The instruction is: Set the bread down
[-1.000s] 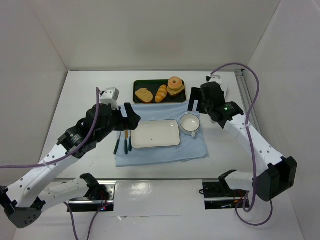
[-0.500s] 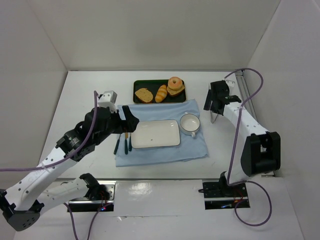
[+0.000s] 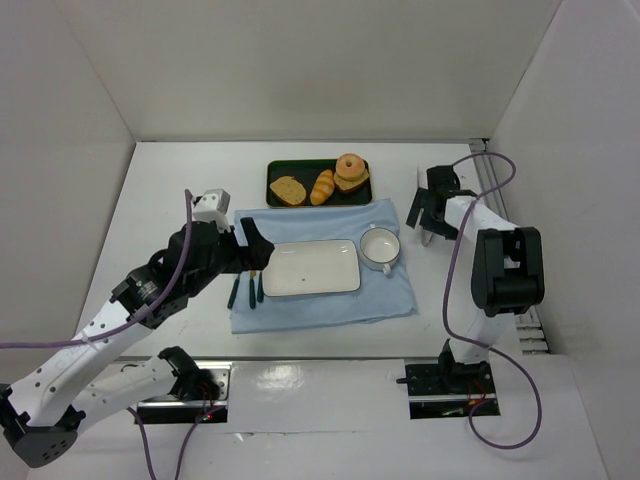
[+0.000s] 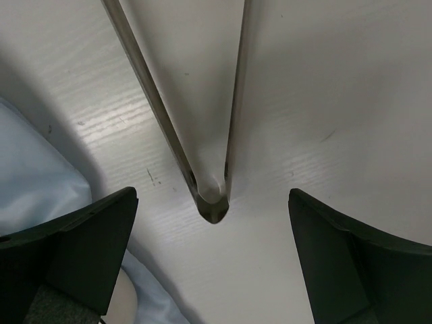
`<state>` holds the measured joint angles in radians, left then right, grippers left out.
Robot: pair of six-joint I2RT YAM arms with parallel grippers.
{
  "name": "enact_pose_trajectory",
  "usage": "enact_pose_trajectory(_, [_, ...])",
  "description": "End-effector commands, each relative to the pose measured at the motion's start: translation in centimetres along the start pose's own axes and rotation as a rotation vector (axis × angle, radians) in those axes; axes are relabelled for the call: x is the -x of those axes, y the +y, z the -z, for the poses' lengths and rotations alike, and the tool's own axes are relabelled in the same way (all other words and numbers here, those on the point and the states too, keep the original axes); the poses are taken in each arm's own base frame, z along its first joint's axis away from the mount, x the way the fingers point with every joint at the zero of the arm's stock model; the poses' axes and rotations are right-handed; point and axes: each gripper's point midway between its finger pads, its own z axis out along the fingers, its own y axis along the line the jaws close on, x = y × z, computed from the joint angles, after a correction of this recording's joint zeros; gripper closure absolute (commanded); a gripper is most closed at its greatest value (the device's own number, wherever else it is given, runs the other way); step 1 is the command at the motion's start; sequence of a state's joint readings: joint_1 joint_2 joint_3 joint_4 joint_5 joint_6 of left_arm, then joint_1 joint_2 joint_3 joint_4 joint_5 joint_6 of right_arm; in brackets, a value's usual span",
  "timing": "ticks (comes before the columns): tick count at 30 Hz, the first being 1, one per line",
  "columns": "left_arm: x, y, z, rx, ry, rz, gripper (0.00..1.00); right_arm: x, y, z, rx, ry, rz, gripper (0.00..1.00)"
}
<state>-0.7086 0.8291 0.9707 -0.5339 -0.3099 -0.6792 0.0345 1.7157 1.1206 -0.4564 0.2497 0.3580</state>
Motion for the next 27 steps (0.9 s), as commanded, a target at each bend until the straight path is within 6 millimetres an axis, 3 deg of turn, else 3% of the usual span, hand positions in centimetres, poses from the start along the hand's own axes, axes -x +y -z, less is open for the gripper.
enact_pose_trajectory(1, [0.3, 0.2, 0.1, 0.008, -0.023, 0.020, 0.02, 3.4, 1.3, -0.2, 0.035, -0.073, -0.029, 0.00])
enact_pose_trajectory(7, [0.3, 0.2, 0.1, 0.008, -0.023, 0.020, 0.02, 3.4, 1.1, -1.7, -0.005, -0.058, -0.022, 0.00])
enact_pose_trajectory(21, [0.3, 0.2, -0.2, 0.013, -0.015, 0.008, 0.02, 6.2, 0.8, -4.5, -0.041, -0.099, -0.058, 0.02])
enact_pose_trajectory(27, [0.5, 0.1, 0.0, 0.013, -0.015, 0.008, 0.02, 6.5, 0.5, -6.1, -0.040, -0.083, -0.082, 0.04])
